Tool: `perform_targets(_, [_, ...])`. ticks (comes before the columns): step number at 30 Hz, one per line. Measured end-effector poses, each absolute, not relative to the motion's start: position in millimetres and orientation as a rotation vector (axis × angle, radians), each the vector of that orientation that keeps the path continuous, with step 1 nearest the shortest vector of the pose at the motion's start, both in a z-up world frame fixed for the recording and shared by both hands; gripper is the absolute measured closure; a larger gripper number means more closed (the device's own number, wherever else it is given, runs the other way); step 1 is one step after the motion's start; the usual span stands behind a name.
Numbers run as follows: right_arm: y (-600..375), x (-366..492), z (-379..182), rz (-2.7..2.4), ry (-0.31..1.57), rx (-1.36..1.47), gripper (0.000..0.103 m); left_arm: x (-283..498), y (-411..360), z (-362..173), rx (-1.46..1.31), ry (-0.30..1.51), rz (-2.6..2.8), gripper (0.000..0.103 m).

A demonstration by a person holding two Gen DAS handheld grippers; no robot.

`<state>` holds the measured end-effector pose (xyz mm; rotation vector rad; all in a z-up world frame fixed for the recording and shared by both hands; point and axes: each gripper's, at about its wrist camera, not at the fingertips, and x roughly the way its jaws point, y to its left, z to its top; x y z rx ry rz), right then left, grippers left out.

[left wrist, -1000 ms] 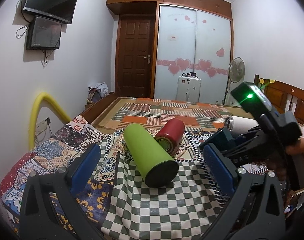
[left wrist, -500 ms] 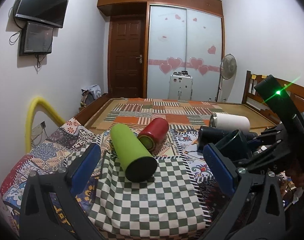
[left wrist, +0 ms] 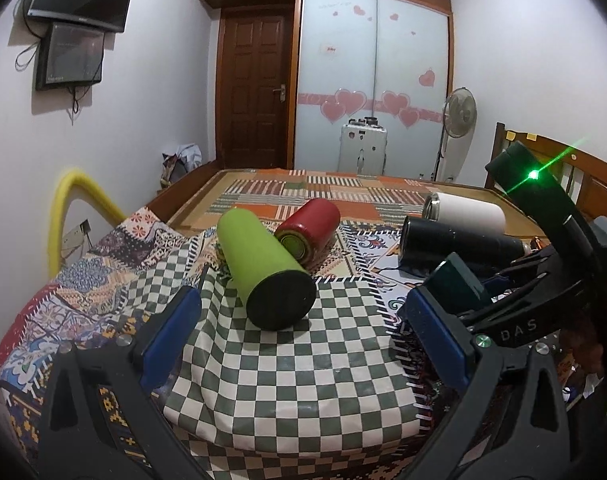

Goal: Flip cup upright
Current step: 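Rotate the right gripper to turn the teal cup rim-up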

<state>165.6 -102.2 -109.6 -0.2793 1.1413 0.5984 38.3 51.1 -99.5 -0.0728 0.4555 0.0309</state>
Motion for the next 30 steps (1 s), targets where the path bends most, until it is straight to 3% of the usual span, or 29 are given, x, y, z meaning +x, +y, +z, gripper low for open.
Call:
perform_targets(14, [-97.0, 160.3, -110.1, 0.617, 1.080, -0.326, 0.033, 49.5, 46.5, -101.7, -0.060, 0.501, 0.032, 0.000])
perform_targets(30, [-191.8, 121.3, -46.1, 0.520, 0.778, -0.281, 0.031, 69.8, -16.3, -96.7, -0.036, 0.614, -0.038, 0.000])
